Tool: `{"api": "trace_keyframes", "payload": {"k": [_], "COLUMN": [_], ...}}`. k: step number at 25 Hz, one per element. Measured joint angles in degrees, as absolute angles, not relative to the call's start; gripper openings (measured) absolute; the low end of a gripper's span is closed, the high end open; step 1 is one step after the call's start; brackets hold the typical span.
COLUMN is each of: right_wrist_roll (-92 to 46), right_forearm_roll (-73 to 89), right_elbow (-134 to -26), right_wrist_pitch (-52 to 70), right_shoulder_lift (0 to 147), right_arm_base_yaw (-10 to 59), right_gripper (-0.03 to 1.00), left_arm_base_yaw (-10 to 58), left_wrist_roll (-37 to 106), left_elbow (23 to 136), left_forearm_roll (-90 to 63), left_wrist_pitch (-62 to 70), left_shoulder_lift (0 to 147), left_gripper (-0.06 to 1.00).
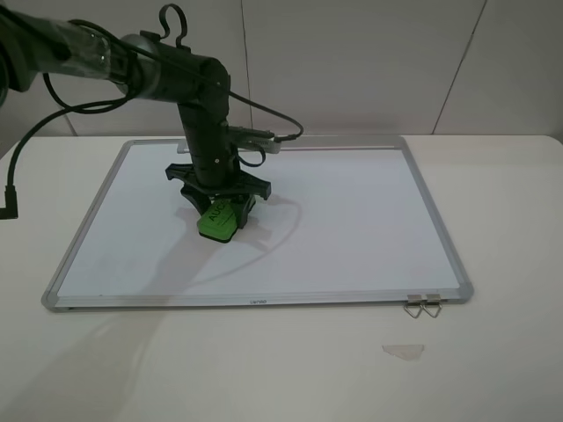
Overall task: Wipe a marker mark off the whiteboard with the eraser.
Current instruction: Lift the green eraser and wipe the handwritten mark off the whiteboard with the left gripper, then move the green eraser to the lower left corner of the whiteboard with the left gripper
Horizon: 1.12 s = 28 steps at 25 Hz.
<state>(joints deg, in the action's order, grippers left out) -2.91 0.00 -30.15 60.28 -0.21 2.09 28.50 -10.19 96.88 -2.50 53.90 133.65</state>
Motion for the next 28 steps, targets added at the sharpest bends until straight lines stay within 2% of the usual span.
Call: {"api": "trace_keyframes", "payload": {"k": [12, 19, 25, 28], "right_wrist_roll": [-2.9, -2.9, -2.9, -2.9], "right_forearm_roll": [0.0, 0.0, 0.0, 0.0], "right_elbow": [-30.1, -30.1, -30.1, -30.1], "right_wrist_pitch": [60.3, 60.3, 60.3, 60.3], "right_shoulder_lift": [-0.2, -0.2, -0.2, -0.2], "right_arm_base_yaw": [2.1, 2.1, 2.1, 2.1], "right_gripper": [0.82, 0.82, 0.82, 0.82], "left_arm_base_yaw": [15.2, 14.8, 14.8, 14.8], "left_wrist_roll": [-11.2, -11.2, -11.2, -11.1], "left_elbow": [96.9, 98.9, 109.8, 113.1], "left_forearm_roll": [-1.1, -0.3, 0.4, -0.8], "left_wrist_pitch": [52.4, 55.8, 67.9, 68.4], "left_shoulder_lift": [133.6, 134.0, 134.8, 132.9], "left_gripper": [0.60, 0.60, 0.60, 0.60]}}
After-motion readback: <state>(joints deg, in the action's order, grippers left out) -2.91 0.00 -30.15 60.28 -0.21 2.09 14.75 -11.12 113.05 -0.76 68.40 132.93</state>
